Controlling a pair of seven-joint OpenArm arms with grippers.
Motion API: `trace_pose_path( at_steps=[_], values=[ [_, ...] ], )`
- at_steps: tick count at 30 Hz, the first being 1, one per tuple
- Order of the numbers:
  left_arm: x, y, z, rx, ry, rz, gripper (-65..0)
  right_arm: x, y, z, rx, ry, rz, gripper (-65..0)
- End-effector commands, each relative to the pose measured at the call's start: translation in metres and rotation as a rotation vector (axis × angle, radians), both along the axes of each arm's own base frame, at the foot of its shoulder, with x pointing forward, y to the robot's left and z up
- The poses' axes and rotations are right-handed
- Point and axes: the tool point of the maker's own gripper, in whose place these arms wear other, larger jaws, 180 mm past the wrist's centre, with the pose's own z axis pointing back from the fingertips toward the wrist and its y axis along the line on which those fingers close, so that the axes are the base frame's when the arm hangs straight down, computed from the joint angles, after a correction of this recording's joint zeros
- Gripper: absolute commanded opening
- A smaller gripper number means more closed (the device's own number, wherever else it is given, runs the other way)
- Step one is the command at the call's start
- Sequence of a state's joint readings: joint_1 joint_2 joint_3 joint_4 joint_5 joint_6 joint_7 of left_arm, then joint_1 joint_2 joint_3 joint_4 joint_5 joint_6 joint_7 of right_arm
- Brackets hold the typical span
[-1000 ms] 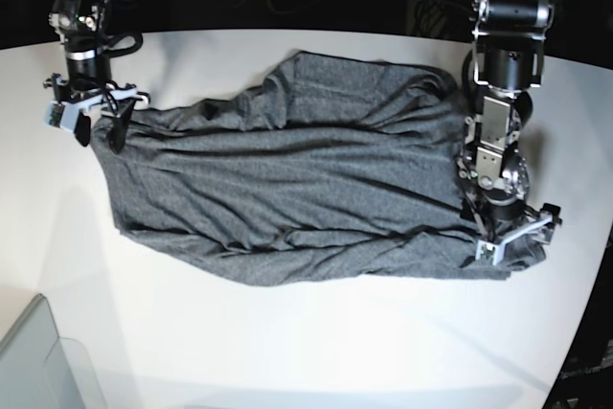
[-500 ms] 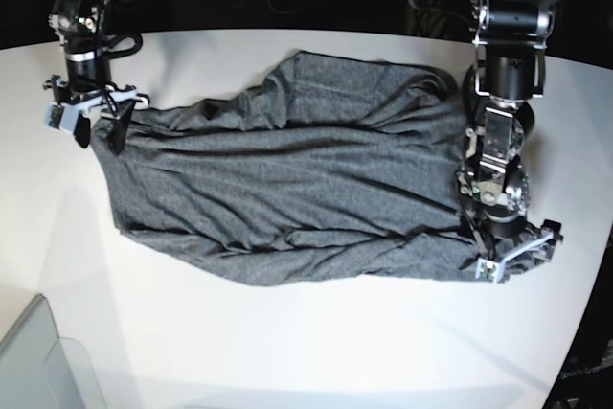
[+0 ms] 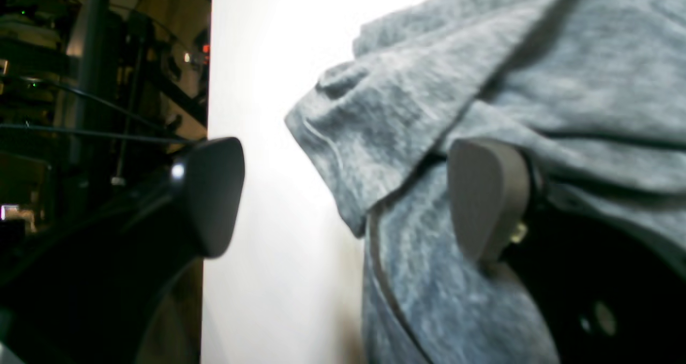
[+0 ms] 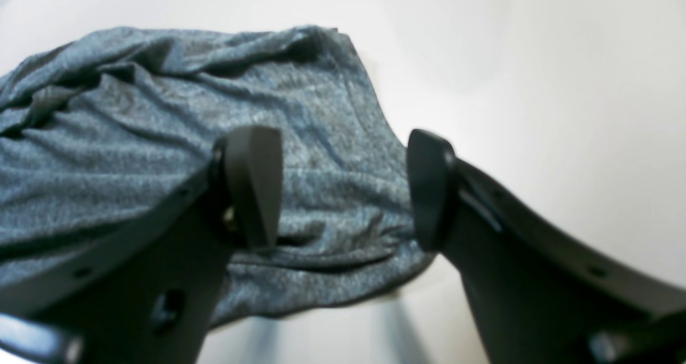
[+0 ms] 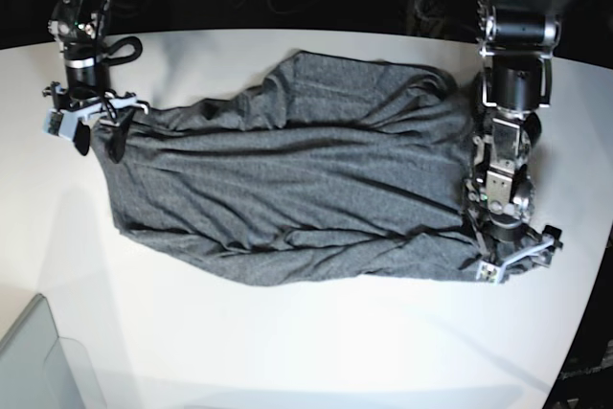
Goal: Layout the t-shirt on the table in an organized manner, then fold the t-shirt properly
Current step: 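Move the left gripper down along the shirt to its lower edge, then grasp the shirt's lower edge with the left gripper and drag it outward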
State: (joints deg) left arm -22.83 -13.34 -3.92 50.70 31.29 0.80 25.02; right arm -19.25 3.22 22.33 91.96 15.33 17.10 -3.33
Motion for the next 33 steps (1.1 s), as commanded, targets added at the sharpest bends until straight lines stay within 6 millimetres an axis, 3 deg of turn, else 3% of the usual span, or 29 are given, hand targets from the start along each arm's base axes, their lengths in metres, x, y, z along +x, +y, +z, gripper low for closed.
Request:
trace_pose_path(
  at_steps=[1, 6, 15, 18, 20, 23, 26, 33],
  values=[
    [0.015, 0.007, 0.018, 0.016, -0.044, 0.006, -7.5, 0.005, -0.003, 0.013, -0.013, -0.049, 0.005, -27.7],
    [0.017, 0.009, 0.010, 0.005, -0.014, 0.020, -7.5, 0.005, -0.003, 0.013, -0.013, -0.049, 0.005, -27.7],
    [0.027, 0.007, 0.020, 0.000, -0.036, 0.019, -9.0, 0.005, -0.003, 0.013, -0.015, -0.047, 0.006, -27.7],
    [0.031, 0.004, 0.023, -0.005, -0.046, 0.012, -20.0, 0.006, -0.003, 0.014, -0.015, -0.050, 0.006, -27.7],
    [0.037, -0.010, 0.023, -0.023, -0.077, -0.027, -31.1, 0.005, -0.003, 0.011, -0.011, -0.045, 0.004, -27.7],
    [0.037, -0.020, 0.009, -0.043, -0.075, -0.069, -42.6, 0.003, -0.004, 0.003, -0.003, -0.026, -0.001, -27.7],
    [0.032, -0.021, -0.007, -0.054, -0.049, -0.080, -42.8, 0.003, -0.005, 0.003, -0.004, -0.024, -0.002, -27.7],
    [0.031, -0.011, -0.010, -0.121, -0.082, -0.022, -45.2, 0.002, -0.006, 0.003, -0.006, -0.023, -0.003, -27.7]
  ],
)
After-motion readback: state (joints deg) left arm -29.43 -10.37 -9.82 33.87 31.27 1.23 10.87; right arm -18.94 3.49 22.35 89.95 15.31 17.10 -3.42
